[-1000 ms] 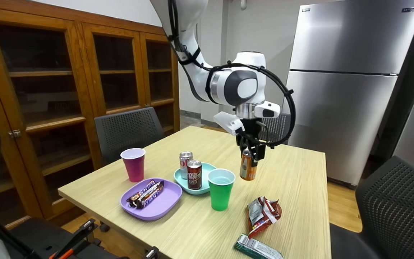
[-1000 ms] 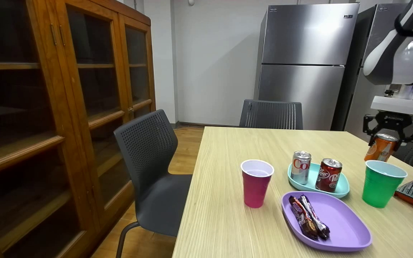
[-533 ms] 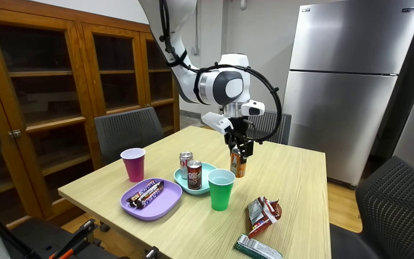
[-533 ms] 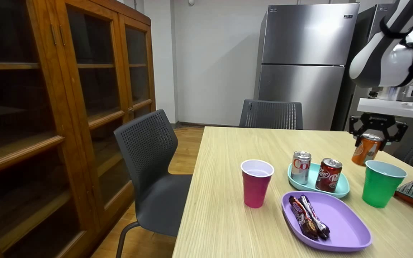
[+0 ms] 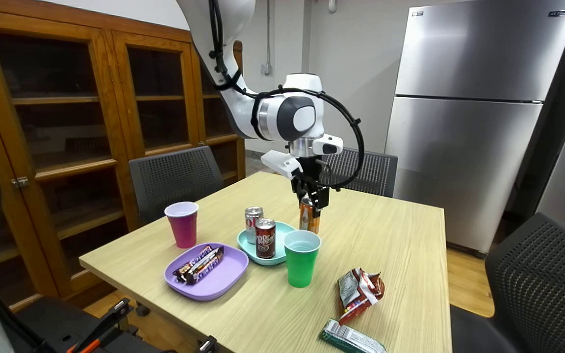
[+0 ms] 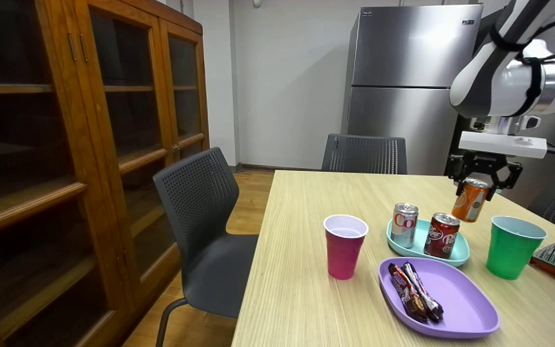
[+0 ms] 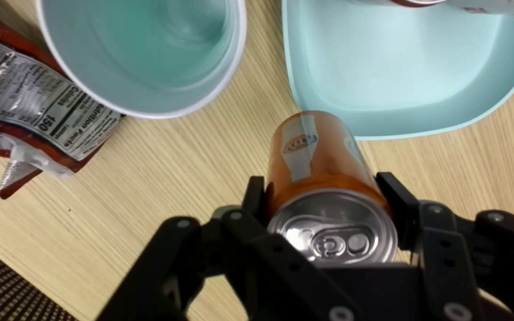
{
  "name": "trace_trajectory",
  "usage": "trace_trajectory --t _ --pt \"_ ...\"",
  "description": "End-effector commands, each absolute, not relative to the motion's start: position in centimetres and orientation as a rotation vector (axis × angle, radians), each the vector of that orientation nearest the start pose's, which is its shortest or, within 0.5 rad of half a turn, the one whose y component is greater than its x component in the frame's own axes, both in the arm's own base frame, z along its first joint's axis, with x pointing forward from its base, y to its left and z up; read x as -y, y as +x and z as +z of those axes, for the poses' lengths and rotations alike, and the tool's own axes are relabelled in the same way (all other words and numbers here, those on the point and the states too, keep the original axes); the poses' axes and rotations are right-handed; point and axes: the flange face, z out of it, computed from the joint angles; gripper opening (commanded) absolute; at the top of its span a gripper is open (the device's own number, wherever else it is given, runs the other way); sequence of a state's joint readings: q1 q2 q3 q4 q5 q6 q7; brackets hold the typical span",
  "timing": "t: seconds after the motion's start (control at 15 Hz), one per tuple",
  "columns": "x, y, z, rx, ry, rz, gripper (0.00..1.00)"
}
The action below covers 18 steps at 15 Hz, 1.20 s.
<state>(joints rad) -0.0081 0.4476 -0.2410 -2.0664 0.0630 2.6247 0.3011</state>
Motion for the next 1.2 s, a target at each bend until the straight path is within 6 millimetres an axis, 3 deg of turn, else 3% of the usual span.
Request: trace_trajectory --t 0.0,0.53,1.13 --pt "12.8 58.9 24.0 -0.913 -3.067 -0.194 0.39" --pt "9.8 59.6 22.0 -0.907 -3.077 -0.153 0.39" --pt "9.5 59.7 19.5 -0.959 -3.065 -0.104 0.39"
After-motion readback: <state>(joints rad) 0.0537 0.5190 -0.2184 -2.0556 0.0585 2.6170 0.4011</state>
